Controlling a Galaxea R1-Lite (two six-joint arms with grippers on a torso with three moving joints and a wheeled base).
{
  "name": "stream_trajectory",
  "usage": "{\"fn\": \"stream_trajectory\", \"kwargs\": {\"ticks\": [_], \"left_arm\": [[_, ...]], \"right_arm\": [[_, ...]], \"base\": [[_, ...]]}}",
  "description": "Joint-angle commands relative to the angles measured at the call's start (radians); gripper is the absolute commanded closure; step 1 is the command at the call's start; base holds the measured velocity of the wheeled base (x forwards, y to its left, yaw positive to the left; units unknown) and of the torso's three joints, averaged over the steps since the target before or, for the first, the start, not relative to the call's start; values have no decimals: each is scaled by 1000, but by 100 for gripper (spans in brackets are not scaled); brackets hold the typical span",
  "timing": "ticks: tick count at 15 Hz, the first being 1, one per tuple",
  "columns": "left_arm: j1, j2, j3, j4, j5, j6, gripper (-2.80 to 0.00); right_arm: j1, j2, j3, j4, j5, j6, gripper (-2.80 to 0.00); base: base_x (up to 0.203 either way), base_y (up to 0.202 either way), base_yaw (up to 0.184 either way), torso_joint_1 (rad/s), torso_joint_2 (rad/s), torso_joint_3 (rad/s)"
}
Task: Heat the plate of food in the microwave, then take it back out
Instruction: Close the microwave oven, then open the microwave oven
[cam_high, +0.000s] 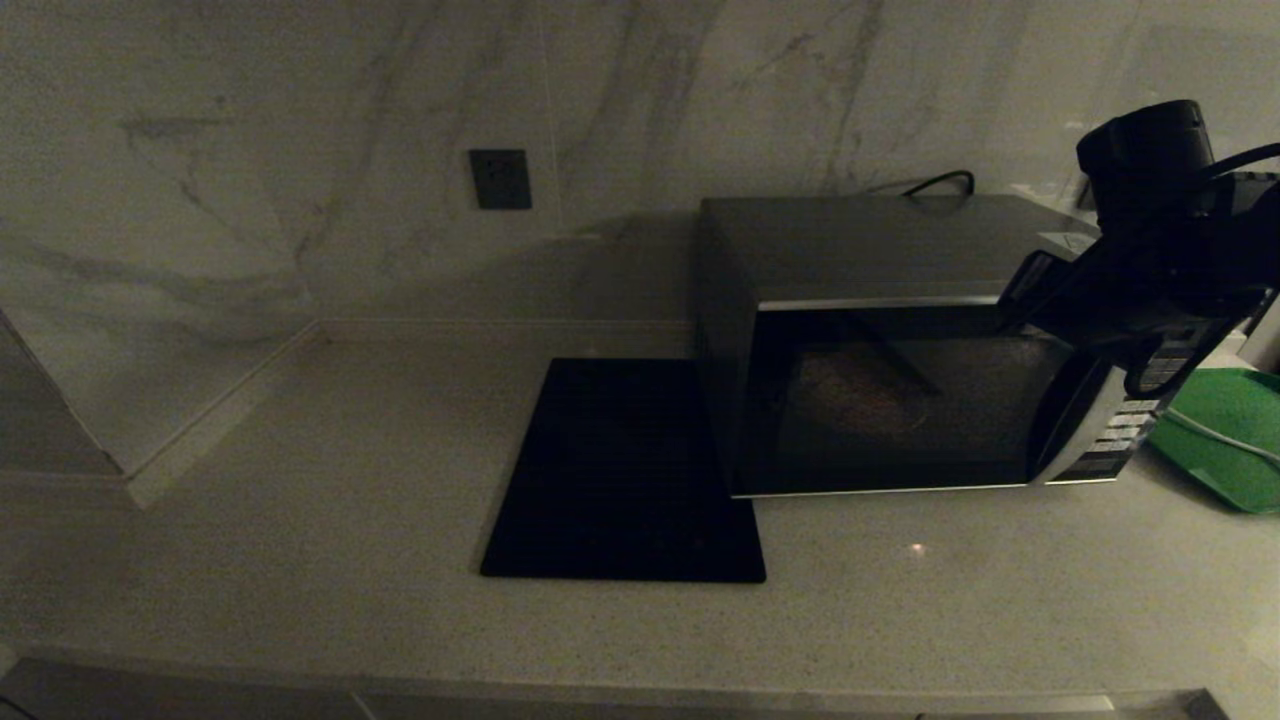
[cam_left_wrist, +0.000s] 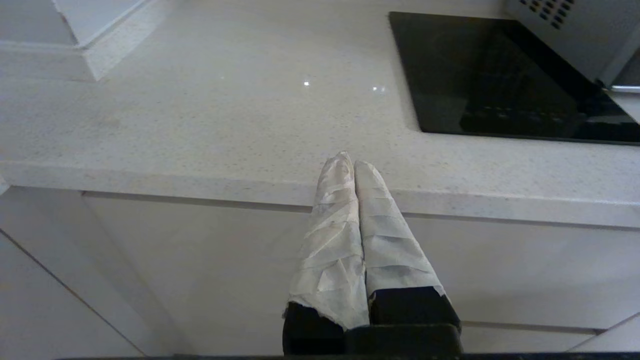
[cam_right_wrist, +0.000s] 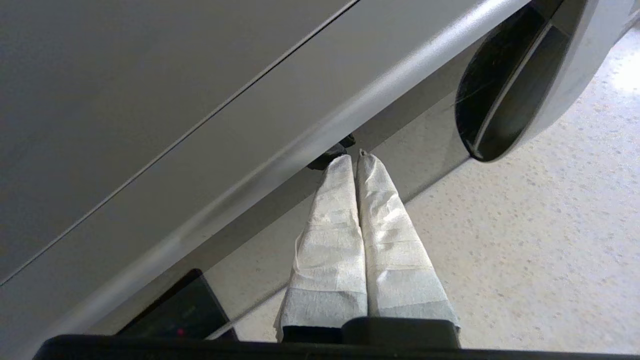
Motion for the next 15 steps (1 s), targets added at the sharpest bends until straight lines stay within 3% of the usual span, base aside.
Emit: {"fn": "stream_trajectory", "kwargs": {"ticks": [1, 12, 15], "left_arm": [[1, 0, 0, 0, 0, -1, 0], [1, 0, 0, 0, 0, -1, 0], [1, 0, 0, 0, 0, -1, 0]], "right_arm": [[1, 1, 25, -24, -1, 7, 0], [-62, -343, 284, 42, 4, -40, 0], [-196, -387, 230, 139, 151, -43, 0]], "base": [[0, 0, 0, 0, 0, 0], [0, 0, 0, 0, 0, 0], [0, 0, 0, 0, 0, 0]]}}
